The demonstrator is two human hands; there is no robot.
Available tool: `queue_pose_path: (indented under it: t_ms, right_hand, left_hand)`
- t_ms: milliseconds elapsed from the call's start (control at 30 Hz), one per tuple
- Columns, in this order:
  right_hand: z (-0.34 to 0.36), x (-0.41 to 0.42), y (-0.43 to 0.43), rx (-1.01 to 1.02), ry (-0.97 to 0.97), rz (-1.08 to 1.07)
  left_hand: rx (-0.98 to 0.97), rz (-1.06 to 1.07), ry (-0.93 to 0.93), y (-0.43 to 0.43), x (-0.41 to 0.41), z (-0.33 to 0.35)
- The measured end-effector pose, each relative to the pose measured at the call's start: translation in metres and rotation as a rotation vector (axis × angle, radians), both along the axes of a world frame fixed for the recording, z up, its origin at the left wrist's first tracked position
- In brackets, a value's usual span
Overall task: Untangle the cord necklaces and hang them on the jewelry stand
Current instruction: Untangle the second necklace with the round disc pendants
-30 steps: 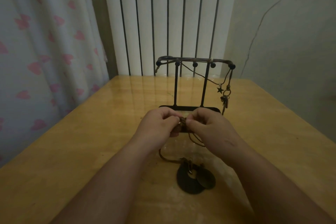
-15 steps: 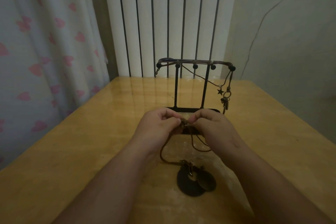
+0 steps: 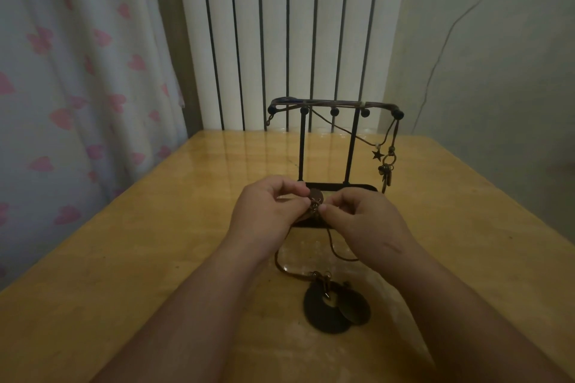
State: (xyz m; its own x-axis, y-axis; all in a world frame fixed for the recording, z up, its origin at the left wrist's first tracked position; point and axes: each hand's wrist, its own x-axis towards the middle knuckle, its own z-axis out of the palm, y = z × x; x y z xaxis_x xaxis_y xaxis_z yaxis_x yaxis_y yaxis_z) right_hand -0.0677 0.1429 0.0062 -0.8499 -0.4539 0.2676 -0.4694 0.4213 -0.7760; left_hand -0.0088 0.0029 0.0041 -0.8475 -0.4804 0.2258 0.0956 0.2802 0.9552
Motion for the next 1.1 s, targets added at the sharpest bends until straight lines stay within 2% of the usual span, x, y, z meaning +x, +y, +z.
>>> queue_pose_path:
  t_ms: [200, 300, 500, 700, 933, 1100]
  right_hand:
    - [0.0, -0.0005, -0.0001, -0.026, -0.022, 0.018]
    - [0.0005, 0.0008, -0.0011, -0.043, -0.065, 0.034]
    - [0.0007, 0.0024, -0.0013, -0.138, -0.181, 0.052]
    - [0.0003, 0.0034, -0.0028, -0.089, -0.081, -0.008]
    - [0.0011, 0.0035, -0.0034, -0.122, -0.156, 0.035]
    - [0.0024, 0.0056, -0.0033, -0.142, -0.182, 0.04]
  left_hand:
    - [0.041, -0.087, -0.074, -0.0019, 0.0007, -0.001]
    - [0.1, -0.084, -0.042, -0.003, -0.0006, -0.002]
    - [0.084, -0.074, 0.008, -0.0029, -0.0009, -0.0009]
    - [0.065, -0.061, -0.002, 0.0011, -0.0011, -0.0017]
    - [0.155, -0.1, 0.027, -0.0014, -0.0012, -0.0012]
    - [0.133, -0.109, 0.016, -0.0021, -0.0014, -0.0019]
